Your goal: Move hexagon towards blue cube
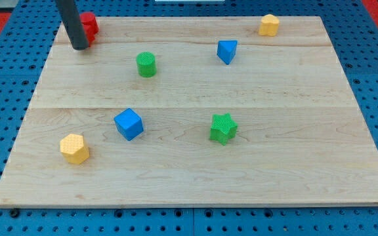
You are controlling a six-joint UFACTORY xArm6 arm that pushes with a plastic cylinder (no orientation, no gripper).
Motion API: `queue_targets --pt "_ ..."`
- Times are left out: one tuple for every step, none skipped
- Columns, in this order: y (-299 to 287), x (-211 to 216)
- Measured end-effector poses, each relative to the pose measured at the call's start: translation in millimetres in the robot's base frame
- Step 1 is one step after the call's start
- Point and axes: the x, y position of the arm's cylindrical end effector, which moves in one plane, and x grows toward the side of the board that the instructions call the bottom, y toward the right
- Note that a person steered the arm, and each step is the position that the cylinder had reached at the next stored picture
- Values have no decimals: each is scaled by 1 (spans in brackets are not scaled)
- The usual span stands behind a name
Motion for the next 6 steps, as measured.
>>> queue_targets --pt "-9 73" --pt "-38 157" --pt "-36 227" --pt "64 286" --pt "141 281" --pt "172 250"
